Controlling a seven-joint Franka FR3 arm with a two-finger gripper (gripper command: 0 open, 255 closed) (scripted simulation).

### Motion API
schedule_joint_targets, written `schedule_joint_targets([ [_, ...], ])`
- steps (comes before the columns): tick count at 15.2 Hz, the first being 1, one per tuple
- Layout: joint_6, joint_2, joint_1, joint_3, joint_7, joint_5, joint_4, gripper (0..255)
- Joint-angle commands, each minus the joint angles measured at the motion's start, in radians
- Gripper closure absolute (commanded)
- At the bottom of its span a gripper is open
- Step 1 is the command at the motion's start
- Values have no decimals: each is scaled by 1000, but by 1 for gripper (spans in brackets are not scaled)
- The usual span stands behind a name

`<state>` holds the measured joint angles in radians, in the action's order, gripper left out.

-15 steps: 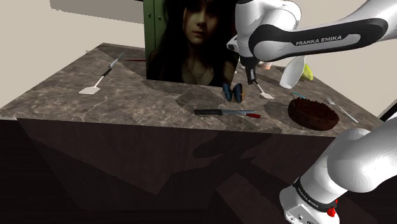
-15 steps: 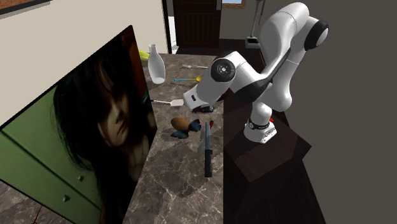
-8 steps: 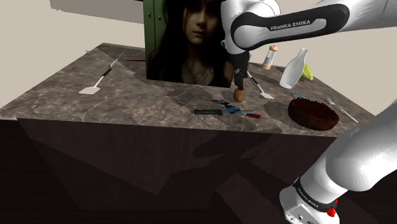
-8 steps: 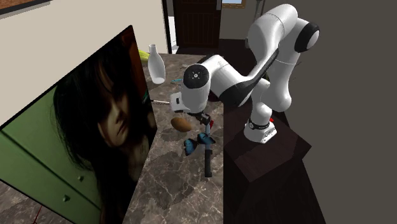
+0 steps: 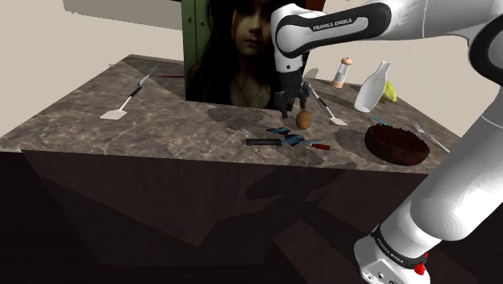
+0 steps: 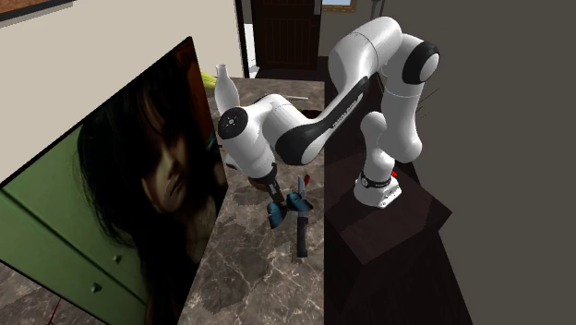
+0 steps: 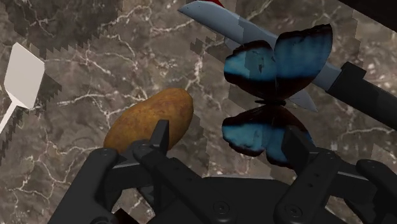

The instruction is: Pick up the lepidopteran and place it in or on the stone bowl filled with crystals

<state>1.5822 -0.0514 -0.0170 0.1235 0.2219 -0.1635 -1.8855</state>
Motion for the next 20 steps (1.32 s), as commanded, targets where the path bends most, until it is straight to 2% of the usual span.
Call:
schedule_joint_targets([
  [1, 28, 4, -3, -2, 5, 1, -32, 0],
  [3, 62, 11, -5, -5, 5, 0, -72, 0],
  [11, 62, 11, -5, -5, 5, 0, -72, 0],
  [12, 62, 11, -5, -5, 5, 0, -72, 255],
  [20, 62, 11, -5, -5, 5, 0, -72, 255],
])
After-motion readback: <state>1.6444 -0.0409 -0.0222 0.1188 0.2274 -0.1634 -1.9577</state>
